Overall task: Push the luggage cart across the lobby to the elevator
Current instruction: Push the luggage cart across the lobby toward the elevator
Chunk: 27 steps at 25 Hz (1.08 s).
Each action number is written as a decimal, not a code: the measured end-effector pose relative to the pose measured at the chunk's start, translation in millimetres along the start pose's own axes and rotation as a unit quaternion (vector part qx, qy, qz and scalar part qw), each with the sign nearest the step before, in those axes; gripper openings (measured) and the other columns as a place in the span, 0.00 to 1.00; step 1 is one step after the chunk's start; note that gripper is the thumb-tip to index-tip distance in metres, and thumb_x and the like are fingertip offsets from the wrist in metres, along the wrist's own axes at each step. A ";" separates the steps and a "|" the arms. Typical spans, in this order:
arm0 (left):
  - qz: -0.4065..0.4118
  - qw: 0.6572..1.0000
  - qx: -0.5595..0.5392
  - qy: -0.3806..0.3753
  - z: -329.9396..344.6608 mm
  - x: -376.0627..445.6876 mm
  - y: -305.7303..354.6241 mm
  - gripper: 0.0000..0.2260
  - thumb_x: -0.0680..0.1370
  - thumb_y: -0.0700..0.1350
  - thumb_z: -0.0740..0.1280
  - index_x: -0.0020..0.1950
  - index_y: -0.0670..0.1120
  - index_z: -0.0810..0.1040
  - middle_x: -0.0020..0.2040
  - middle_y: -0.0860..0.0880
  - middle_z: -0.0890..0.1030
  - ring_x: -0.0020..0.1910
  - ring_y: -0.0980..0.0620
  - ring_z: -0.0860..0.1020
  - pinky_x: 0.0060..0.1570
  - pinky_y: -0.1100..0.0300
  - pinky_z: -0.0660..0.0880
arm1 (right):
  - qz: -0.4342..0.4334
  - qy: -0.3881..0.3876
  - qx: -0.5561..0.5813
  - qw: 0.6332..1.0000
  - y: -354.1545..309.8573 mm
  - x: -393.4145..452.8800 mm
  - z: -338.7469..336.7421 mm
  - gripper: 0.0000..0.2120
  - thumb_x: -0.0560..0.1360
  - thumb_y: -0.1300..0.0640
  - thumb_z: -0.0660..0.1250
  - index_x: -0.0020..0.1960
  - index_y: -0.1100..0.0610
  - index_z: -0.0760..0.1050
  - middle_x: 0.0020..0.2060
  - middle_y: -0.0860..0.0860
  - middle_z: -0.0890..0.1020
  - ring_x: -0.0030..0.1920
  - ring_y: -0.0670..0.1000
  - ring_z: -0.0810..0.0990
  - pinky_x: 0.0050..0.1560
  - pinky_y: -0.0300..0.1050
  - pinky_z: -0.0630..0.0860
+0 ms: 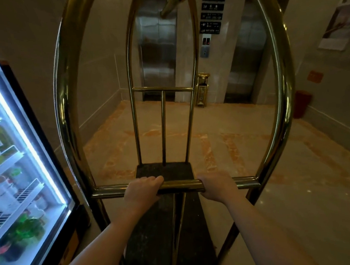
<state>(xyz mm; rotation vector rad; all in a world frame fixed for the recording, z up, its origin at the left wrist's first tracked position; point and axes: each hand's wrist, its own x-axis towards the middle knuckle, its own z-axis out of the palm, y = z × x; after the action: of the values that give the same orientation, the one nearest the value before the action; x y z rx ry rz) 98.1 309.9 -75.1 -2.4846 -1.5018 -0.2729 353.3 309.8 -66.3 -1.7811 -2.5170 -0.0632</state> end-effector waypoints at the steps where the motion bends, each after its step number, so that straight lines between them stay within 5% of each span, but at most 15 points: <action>1: -0.001 1.000 -0.003 -0.002 2.6 9.7 -3.2 0.15 0.73 0.51 0.70 0.56 0.52 0.71 0.46 0.53 0.80 0.42 0.52 0.80 0.37 0.58 0.74 | -0.004 0.004 0.000 1.000 5.6 9.5 1.6 0.03 0.74 0.52 0.67 0.45 0.49 0.73 0.38 0.47 0.80 0.38 0.49 0.78 0.35 0.42 0.71; 7: -0.012 1.000 0.002 -0.003 22.3 60.8 -28.2 0.14 0.72 0.53 0.72 0.54 0.54 0.73 0.43 0.54 0.80 0.39 0.53 0.79 0.34 0.59 0.75 | -0.043 0.030 -0.017 0.998 30.7 63.4 6.9 0.06 0.74 0.51 0.68 0.49 0.50 0.74 0.39 0.48 0.81 0.39 0.50 0.80 0.35 0.42 0.69; 12: -0.032 0.999 -0.011 -0.009 36.7 102.6 -57.5 0.13 0.72 0.52 0.72 0.52 0.55 0.73 0.42 0.55 0.80 0.38 0.55 0.78 0.36 0.59 0.77 | -0.042 0.039 -0.004 0.998 40.4 115.4 14.9 0.07 0.73 0.50 0.70 0.49 0.49 0.73 0.37 0.48 0.80 0.37 0.49 0.79 0.39 0.45 0.79; 22: -0.036 0.999 -0.033 -0.017 71.4 207.0 -134.1 0.12 0.73 0.51 0.71 0.54 0.56 0.74 0.46 0.55 0.81 0.45 0.54 0.79 0.46 0.54 0.78 | -0.030 0.050 -0.009 0.998 62.0 244.0 26.6 0.09 0.74 0.48 0.69 0.51 0.49 0.73 0.37 0.46 0.78 0.37 0.48 0.78 0.40 0.45 0.78; 27: -0.030 0.999 -0.027 -0.020 88.2 264.1 -173.4 0.11 0.73 0.51 0.70 0.54 0.55 0.75 0.45 0.54 0.82 0.43 0.54 0.80 0.43 0.57 0.77 | -0.027 0.053 -0.015 0.998 74.1 309.0 27.9 0.09 0.75 0.47 0.68 0.52 0.50 0.73 0.37 0.46 0.78 0.36 0.48 0.78 0.38 0.44 0.78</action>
<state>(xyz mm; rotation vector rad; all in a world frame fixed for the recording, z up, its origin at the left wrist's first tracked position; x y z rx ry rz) 69.2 636.7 -71.0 -2.5033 -1.6074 -0.2803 320.0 627.0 -72.3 -1.6717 -2.5031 -0.1945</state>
